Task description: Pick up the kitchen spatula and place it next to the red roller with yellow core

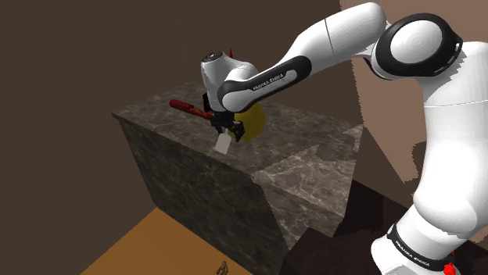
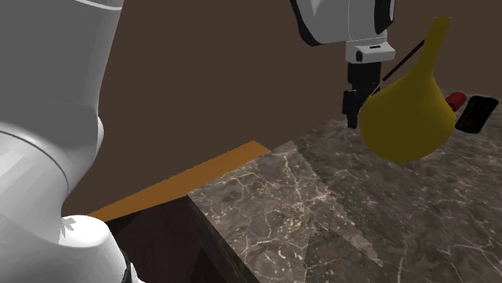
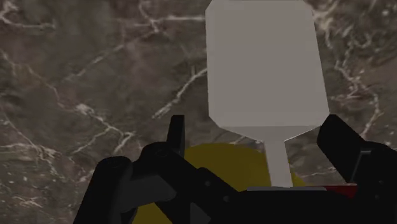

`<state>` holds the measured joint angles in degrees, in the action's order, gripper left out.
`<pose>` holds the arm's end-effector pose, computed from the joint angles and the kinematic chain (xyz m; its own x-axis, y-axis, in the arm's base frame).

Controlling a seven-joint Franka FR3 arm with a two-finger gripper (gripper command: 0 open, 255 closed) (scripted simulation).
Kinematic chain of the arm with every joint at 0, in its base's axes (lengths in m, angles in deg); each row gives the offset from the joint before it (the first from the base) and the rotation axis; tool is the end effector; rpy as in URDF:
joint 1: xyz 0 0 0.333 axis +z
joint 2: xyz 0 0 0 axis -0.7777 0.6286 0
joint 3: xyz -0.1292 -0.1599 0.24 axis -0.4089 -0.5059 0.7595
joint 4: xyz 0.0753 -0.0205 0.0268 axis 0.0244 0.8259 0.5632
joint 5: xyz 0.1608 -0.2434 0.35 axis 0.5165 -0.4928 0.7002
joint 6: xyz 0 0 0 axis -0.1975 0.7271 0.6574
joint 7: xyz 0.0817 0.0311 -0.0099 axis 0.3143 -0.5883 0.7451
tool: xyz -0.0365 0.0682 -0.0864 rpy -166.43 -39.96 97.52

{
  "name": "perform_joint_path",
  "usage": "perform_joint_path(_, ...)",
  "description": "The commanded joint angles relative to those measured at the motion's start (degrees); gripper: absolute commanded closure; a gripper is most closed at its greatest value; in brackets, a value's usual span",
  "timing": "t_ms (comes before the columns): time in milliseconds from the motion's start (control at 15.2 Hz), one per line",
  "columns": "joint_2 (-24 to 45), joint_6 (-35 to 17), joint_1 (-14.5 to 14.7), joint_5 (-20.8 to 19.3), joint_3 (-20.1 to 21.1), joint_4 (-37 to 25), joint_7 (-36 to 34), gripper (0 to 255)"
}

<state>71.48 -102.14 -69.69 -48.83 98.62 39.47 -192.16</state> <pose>0.7040 0.1664 0.3093 0.2324 -0.9517 0.2004 -0.9712 -0.2381 -0.0042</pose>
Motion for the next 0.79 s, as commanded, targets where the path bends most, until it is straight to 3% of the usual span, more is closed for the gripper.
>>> perform_joint_path(0,-0.11,-0.03,-0.09,0.03,0.01,0.19,0.02,0)
perform_joint_path(264,-2.88,5.32,0.11,2.57,1.63,-3.0,1.55,0)
perform_joint_path(726,-2.88,5.32,0.11,2.57,1.63,-3.0,1.55,0)
